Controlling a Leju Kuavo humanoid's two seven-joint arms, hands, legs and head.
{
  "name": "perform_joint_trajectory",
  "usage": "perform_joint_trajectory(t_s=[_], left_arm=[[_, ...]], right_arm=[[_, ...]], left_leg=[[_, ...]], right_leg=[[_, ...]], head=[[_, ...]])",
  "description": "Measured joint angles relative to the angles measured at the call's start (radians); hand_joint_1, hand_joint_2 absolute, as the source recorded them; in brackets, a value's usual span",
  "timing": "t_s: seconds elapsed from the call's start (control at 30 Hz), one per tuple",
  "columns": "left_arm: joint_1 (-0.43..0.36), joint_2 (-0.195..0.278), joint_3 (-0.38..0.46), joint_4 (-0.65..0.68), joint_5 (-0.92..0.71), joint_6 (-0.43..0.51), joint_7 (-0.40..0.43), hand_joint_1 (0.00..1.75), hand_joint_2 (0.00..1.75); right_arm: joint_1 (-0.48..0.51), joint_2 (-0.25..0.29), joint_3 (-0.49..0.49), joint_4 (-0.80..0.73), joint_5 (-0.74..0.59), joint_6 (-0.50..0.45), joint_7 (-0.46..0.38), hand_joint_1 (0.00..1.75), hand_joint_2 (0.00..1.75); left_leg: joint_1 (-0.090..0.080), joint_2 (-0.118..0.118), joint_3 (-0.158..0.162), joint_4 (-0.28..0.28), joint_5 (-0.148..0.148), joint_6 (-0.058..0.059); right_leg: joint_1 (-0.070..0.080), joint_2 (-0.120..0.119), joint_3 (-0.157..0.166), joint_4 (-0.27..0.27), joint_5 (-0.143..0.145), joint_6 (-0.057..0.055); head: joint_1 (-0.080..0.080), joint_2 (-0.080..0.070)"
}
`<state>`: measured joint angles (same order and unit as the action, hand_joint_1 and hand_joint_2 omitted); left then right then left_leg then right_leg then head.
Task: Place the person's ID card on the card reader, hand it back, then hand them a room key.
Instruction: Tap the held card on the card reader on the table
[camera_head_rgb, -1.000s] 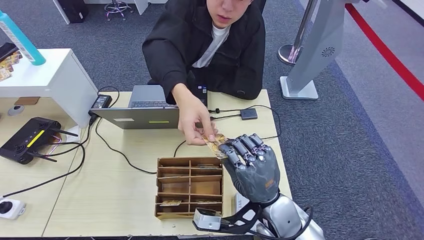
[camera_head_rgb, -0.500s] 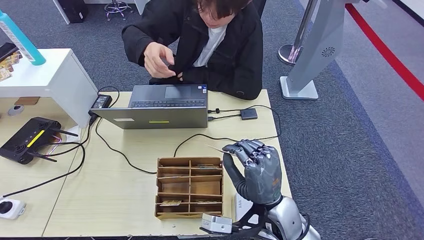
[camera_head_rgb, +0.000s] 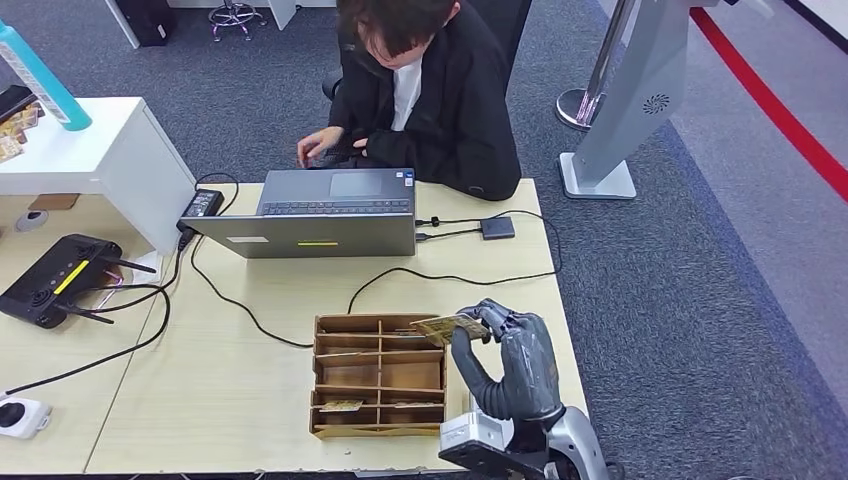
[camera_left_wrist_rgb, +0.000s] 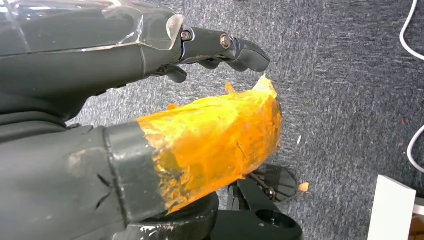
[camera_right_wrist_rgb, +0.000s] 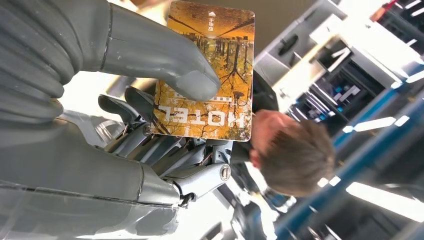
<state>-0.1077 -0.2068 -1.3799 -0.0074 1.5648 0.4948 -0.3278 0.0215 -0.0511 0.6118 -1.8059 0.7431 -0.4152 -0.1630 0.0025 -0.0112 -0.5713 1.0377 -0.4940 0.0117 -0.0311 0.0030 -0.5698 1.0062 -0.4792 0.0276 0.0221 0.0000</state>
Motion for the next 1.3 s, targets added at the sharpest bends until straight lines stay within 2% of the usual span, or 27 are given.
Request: perform_joint_trajectory(t_s=[0.33, 0.7, 1.0, 1.3], left_arm=[[0.003, 0.0, 0.034, 0.001, 0.0, 0.004, -0.012, 0.0, 0.0], [0.003, -0.001, 0.045, 0.005, 0.0, 0.006, -0.016, 0.0, 0.0], [0.005, -0.001, 0.075, 0.009, 0.0, 0.002, -0.035, 0.0, 0.0], [0.008, 0.0, 0.104, 0.009, 0.0, 0.005, -0.057, 0.0, 0.0]], right_arm=[[0.09, 0.013, -0.071, 0.0, -0.173, 0.078, -0.034, 1.75, 1.75], [0.11, 0.013, -0.095, 0.002, -0.192, 0.089, -0.037, 1.75, 1.75], [0.153, 0.01, -0.104, 0.016, -0.423, 0.196, -0.067, 1.75, 1.75], [0.223, -0.016, -0.109, 0.058, -0.527, 0.22, -0.063, 1.75, 1.75]], left_leg=[[0.0, 0.0, 0.0, 0.0, 0.0, 0.0], [0.0, 0.0, 0.0, 0.0, 0.0, 0.0], [0.0, 0.0, 0.0, 0.0, 0.0, 0.0], [0.0, 0.0, 0.0, 0.0, -0.001, 0.0]], right_leg=[[0.0, 0.0, 0.0, 0.0, 0.0, 0.0], [0.0, 0.0, 0.0, 0.0, 0.0, 0.0], [0.0, 0.0, 0.0, 0.0, 0.0, 0.0], [0.0, 0.0, 0.0, 0.0, 0.0, 0.0]], head=[[0.0, 0.0], [0.0, 0.0], [0.0, 0.0], [0.0, 0.0]])
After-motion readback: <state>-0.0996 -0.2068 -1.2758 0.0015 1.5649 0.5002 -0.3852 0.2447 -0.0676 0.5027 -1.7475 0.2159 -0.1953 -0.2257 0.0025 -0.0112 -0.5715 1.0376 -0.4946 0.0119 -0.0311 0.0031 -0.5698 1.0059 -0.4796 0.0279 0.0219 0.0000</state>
